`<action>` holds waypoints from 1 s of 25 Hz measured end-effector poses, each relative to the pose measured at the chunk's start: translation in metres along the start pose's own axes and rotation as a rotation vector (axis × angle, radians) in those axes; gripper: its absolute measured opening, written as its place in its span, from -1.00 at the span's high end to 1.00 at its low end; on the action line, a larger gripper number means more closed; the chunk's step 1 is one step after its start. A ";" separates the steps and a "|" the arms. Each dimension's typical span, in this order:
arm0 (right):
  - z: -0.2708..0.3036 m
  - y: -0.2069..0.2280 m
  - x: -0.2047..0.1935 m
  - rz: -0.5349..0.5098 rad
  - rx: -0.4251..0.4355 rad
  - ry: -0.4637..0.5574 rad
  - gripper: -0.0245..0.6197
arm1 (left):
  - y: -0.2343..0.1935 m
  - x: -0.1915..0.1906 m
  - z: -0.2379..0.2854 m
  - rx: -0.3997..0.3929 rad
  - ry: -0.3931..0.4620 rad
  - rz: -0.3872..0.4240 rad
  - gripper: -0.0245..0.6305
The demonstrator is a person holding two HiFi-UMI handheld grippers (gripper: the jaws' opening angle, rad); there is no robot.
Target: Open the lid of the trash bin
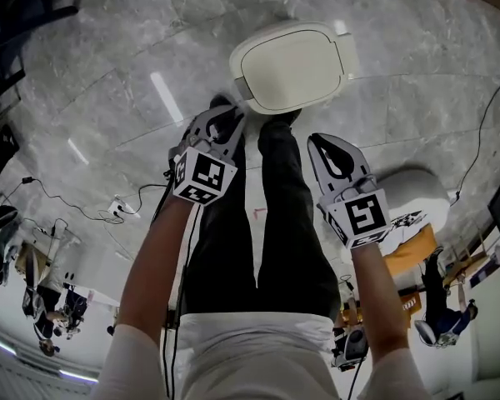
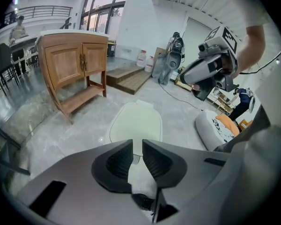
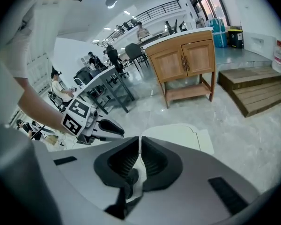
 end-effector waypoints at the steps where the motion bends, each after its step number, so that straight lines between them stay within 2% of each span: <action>1: 0.003 0.002 -0.003 0.008 -0.001 -0.002 0.81 | -0.002 -0.002 0.005 0.002 -0.008 0.005 0.77; 8: 0.020 0.016 -0.019 0.041 -0.011 -0.007 0.81 | -0.010 -0.022 0.042 0.006 -0.067 0.056 0.70; 17: 0.023 0.027 -0.034 0.064 -0.011 -0.025 0.81 | -0.017 -0.049 0.073 -0.021 -0.189 0.134 0.66; 22: 0.027 0.028 -0.037 0.077 -0.004 -0.027 0.81 | -0.019 -0.065 0.084 -0.038 -0.255 0.141 0.59; 25: 0.028 0.027 -0.039 0.084 -0.006 -0.023 0.81 | -0.020 -0.069 0.087 -0.041 -0.260 0.137 0.54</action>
Point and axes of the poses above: the fingertips, and each gripper's own axes: z forward along the fingers, y to its right, x out of its top, the point moved 4 cm from there along -z, backward along the fingers, and after that the axes turned 5 degrees about y, right-handed, at the moved point
